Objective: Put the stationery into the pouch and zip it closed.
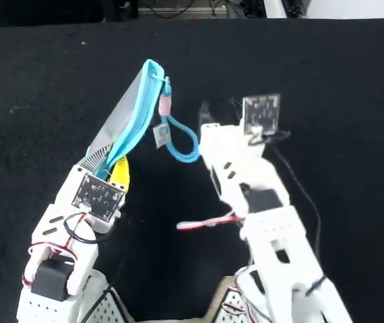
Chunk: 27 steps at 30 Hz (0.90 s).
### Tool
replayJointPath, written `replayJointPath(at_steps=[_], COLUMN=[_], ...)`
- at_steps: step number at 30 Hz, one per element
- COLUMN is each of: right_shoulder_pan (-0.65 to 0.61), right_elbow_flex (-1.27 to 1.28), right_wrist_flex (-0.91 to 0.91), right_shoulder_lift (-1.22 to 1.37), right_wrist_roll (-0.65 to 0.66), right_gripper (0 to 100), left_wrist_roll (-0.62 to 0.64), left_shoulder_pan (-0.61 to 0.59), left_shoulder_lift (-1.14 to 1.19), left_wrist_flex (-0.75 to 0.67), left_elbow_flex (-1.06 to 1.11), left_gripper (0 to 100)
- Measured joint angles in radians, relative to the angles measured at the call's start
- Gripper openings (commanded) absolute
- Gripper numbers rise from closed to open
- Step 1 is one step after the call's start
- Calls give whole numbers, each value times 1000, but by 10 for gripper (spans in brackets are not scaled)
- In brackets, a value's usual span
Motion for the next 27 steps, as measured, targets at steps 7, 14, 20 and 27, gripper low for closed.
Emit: replayJointPath(at_steps=[7, 14, 20, 27], right_shoulder_pan=[51, 51, 51, 51], right_elbow_flex=[-118, -186, -209, -209], right_wrist_flex=[0, 0, 0, 0], right_shoulder_lift=[203, 328, 387, 390], right_wrist_roll=[-5, -5, -5, -5], right_gripper=[194, 194, 194, 194], left_wrist_roll=[0, 11, 130, 338], left_shoulder_pan=[-3, -8, -92, -259], left_shoulder_lift=[0, 0, -2, 11], left_wrist_flex=[0, 0, -9, -57], left_elbow_flex=[0, 0, -14, -29], left_gripper=[29, 29, 30, 30])
